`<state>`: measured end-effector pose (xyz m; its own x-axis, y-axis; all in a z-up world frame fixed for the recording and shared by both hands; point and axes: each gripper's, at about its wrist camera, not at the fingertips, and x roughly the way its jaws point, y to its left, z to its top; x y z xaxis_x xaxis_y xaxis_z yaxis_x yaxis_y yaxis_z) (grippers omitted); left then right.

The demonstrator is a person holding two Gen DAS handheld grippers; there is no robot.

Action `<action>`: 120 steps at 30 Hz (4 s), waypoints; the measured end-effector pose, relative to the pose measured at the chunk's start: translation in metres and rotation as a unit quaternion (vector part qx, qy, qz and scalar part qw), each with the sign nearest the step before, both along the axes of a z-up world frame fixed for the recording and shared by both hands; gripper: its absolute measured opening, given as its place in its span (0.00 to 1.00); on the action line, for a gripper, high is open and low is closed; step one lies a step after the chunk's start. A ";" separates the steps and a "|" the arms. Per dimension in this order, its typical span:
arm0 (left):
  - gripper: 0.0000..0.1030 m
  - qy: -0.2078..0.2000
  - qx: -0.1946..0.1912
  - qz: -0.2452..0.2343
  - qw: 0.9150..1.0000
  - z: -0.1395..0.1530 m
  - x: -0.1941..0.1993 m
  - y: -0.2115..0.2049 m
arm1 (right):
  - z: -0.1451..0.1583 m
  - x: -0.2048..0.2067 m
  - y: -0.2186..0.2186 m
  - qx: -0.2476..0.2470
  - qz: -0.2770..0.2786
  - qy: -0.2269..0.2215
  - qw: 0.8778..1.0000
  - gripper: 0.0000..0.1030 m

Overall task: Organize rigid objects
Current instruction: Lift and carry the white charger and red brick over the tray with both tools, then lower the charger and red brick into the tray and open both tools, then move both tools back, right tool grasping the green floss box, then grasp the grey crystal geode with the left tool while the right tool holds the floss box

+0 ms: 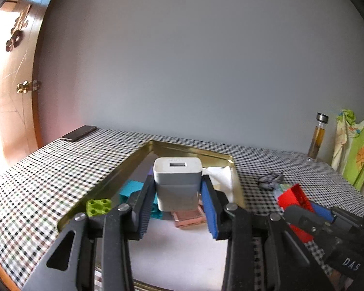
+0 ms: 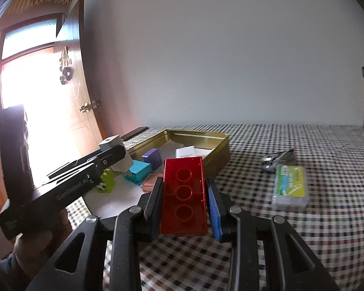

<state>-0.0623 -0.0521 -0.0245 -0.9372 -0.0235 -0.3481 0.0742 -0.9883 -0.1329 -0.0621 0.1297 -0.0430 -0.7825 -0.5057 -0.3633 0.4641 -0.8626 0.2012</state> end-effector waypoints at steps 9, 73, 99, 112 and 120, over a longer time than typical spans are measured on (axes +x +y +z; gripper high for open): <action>0.36 -0.043 0.006 0.006 0.999 -0.003 -0.017 -0.026 | 0.015 -0.022 -0.022 0.008 0.028 -0.007 1.000 0.35; 0.99 -0.113 -0.037 -0.033 0.992 0.017 -0.073 0.082 | -0.021 -0.162 0.054 0.174 -0.159 -0.256 0.938 0.67; 0.99 -0.138 -0.053 -0.067 0.987 0.007 -0.097 0.131 | -0.022 -0.155 0.098 0.171 -0.161 -0.262 0.936 0.55; 0.99 -0.177 -0.094 -0.125 0.972 -0.018 -0.152 0.186 | -0.026 -0.175 0.161 0.169 -0.243 -0.250 0.922 0.55; 0.94 -0.195 -0.098 -0.152 0.964 -0.031 -0.177 0.203 | -0.030 -0.179 0.169 0.168 -0.247 -0.246 0.922 0.55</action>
